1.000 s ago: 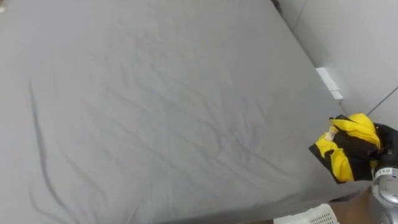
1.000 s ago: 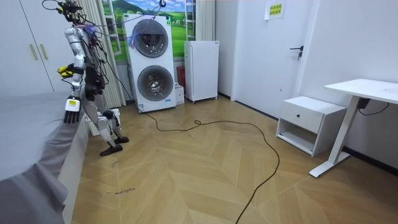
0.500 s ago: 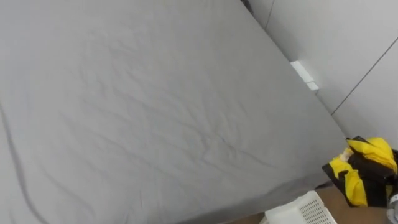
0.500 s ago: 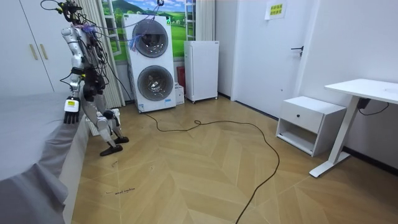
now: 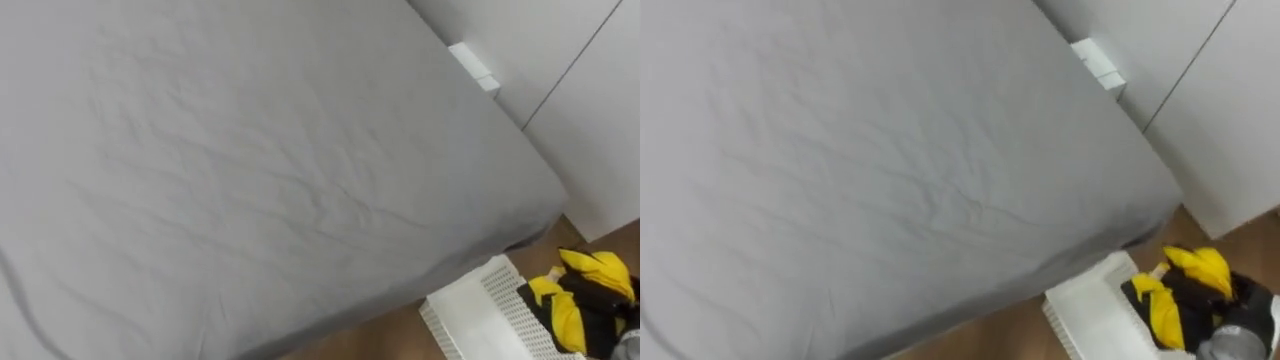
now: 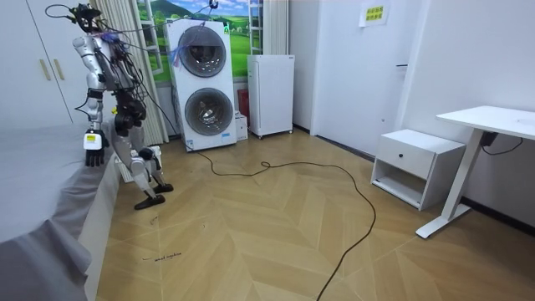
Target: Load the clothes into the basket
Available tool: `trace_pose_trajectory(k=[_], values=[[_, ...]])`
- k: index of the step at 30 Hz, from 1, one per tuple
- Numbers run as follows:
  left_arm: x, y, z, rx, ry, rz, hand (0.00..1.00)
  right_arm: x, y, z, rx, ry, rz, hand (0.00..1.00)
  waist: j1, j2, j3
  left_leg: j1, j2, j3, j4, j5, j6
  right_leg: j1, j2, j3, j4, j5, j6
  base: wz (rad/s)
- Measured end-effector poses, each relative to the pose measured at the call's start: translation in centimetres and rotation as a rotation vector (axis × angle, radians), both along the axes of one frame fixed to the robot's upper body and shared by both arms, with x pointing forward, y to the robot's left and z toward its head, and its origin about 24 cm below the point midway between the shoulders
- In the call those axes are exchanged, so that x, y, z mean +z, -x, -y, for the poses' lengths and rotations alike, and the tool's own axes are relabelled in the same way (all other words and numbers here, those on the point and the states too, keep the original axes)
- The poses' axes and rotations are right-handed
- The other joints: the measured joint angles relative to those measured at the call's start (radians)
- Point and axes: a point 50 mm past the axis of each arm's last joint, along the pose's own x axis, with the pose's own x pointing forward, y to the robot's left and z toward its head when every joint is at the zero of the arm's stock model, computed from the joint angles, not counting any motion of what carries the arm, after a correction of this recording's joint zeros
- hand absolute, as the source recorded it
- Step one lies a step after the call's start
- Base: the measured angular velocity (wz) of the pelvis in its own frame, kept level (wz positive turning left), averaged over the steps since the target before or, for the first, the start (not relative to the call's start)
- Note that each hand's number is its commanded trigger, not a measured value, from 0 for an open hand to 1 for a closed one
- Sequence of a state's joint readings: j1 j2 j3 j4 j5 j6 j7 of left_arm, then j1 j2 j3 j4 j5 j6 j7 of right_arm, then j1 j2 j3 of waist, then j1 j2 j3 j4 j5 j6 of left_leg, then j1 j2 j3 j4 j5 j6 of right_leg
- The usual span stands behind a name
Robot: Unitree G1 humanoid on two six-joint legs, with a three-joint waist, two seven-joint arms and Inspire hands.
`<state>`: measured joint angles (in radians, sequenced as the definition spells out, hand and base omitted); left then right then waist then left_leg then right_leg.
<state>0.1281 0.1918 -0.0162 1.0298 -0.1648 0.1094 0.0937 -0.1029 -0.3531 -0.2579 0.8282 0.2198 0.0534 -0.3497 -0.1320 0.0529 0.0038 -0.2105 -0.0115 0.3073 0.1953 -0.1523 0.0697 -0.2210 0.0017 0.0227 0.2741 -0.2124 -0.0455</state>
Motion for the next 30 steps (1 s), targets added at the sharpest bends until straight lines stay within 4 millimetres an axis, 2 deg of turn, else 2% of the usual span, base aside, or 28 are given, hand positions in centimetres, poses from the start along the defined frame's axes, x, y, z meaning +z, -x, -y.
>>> trace_pose_trajectory(k=[4, 5, 9, 11, 12, 16, 21, 24, 30], values=[[-0.1, -0.9, 0.1, -0.016, 0.009, 0.002, 0.0, -0.1, -1.0, 0.1, -0.038, -0.018, -0.007, 1.0, 0.005, 0.019, 0.0031, -0.058, 0.001, 0.009, 0.01, 0.005, 0.004, -0.067, -0.002, 0.002, 0.019, 0.0, 0.0, -0.02], [-0.1, -1.2, 0.3, -0.03, 0.009, 0.005, 0.0, 0.0, -1.2, 0.2, -0.049, -0.015, -0.01, 1.0, 0.006, 0.027, 0.0018, -0.08, 0.0, 0.009, 0.011, 0.008, 0.007, -0.092, -0.003, 0.002, 0.024, 0.001, 0.001, 0.0], [0.0, -2.6, 0.7, -0.079, 0.008, 0.014, 0.0, -0.4, -0.9, 0.3, -0.08, -0.019, -0.039, 1.0, 0.025, 0.051, 0.0035, -0.136, -0.002, 0.012, 0.009, 0.014, 0.01, -0.159, -0.005, 0.001, 0.06, 0.002, 0.003, -0.03], [0.0, -2.6, 0.8, -0.082, 0.01, 0.023, 0.0, -0.7, -0.9, 0.3, -0.097, -0.033, -0.047, 0.18, 0.031, 0.058, 0.0064, -0.151, -0.002, 0.016, 0.008, 0.015, 0.01, -0.183, -0.009, -0.017, 0.073, 0.002, 0.003, -0.08], [0.0, -2.7, 0.9, -0.082, 0.016, 0.026, 0.0, -0.6, -1.1, 0.3, -0.112, -0.041, -0.045, 0.0, 0.031, 0.067, 0.0099, -0.16, -0.002, 0.017, 0.008, 0.015, 0.01, -0.193, -0.015, -0.038, 0.074, 0.002, 0.003, -0.07], [0.0, -3.1, 1.1, -0.085, 0.022, 0.034, 0.0, -0.3, -1.9, 0.4, -0.132, -0.05, -0.04, 0.0, 0.033, 0.081, 0.0136, -0.184, -0.004, 0.017, 0.009, 0.016, 0.011, -0.23, -0.026, -0.073, 0.098, 0.001, 0.002, -0.06], [0.4, -3.7, 0.7, -0.097, 0.008, 0.068, 0.0, 1.3, -2.3, 2.3, -0.193, -0.006, 0.004, 0.0, 0.05, 0.095, 0.0198, -0.228, -0.009, 0.017, 0.01, 0.025, 0.017, -0.289, -0.035, -0.089, 0.126, 0.001, 0.002, 0.01], [0.4, -3.9, 0.6, -0.095, 0.004, 0.074, 0.0, 1.9, -1.9, 3.4, -0.225, 0.031, 0.0, 0.0, 0.061, 0.1, 0.0201, -0.239, -0.012, 0.015, 0.009, 0.029, 0.019, -0.301, -0.043, -0.11, 0.13, 0.001, 0.002, 0.01], [0.5, -4.2, 0.9, -0.072, 0.02, 0.096, 0.0, 1.9, -1.6, 3.6, -0.277, 0.018, 0.017, 0.0, 0.062, 0.102, 0.0201, -0.239, -0.02, 0.003, 0.009, 0.038, 0.023, -0.3, -0.052, -0.118, 0.128, -0.002, 0.0, -0.01]])
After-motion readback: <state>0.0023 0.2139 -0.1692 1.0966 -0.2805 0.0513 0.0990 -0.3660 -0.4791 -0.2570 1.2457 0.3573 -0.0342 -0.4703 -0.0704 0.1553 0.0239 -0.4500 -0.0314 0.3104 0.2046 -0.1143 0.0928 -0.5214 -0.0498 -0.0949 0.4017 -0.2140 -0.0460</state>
